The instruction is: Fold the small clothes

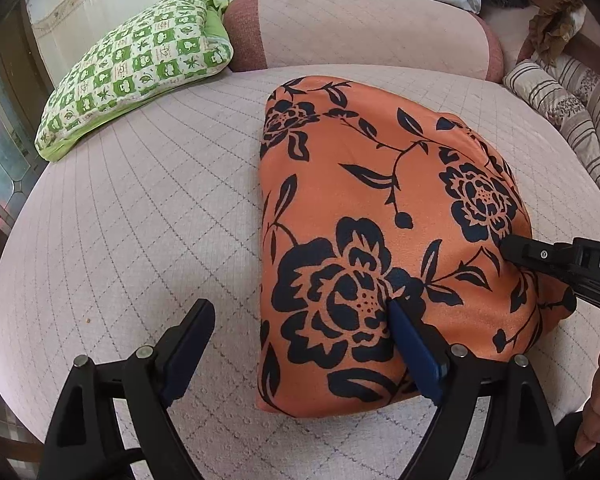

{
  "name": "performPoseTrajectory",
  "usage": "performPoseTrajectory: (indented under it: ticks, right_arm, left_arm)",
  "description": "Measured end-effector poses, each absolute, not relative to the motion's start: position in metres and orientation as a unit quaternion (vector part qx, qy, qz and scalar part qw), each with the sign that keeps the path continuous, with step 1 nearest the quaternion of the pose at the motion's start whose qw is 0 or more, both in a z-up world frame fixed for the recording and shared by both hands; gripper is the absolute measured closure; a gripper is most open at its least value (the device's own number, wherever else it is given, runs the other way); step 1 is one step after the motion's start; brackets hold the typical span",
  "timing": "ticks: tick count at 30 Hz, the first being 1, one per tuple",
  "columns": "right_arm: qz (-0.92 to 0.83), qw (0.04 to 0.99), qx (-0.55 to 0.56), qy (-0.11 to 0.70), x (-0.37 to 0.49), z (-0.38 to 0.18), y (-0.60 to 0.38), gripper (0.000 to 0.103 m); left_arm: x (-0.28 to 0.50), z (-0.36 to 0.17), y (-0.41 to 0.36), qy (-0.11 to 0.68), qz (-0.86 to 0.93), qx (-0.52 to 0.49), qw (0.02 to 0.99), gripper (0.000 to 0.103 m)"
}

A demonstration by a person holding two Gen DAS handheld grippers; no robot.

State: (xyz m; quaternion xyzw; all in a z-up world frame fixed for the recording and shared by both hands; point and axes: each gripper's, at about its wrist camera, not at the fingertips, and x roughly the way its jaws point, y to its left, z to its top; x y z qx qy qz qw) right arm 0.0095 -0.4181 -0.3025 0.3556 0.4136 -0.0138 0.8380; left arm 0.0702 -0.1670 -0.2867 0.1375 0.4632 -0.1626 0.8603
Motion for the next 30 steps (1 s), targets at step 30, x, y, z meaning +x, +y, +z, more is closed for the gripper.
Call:
performPoseTrajectory:
  ticks: [30]
  right_arm:
    - [-0.006, 0.798, 0.495, 0.344, 0.048, -0.302, -0.460, 0.076]
  left_arm:
    - [0.198, -0.281, -0.230, 0.494, -0.117, 0.192, 0.840, 0.012]
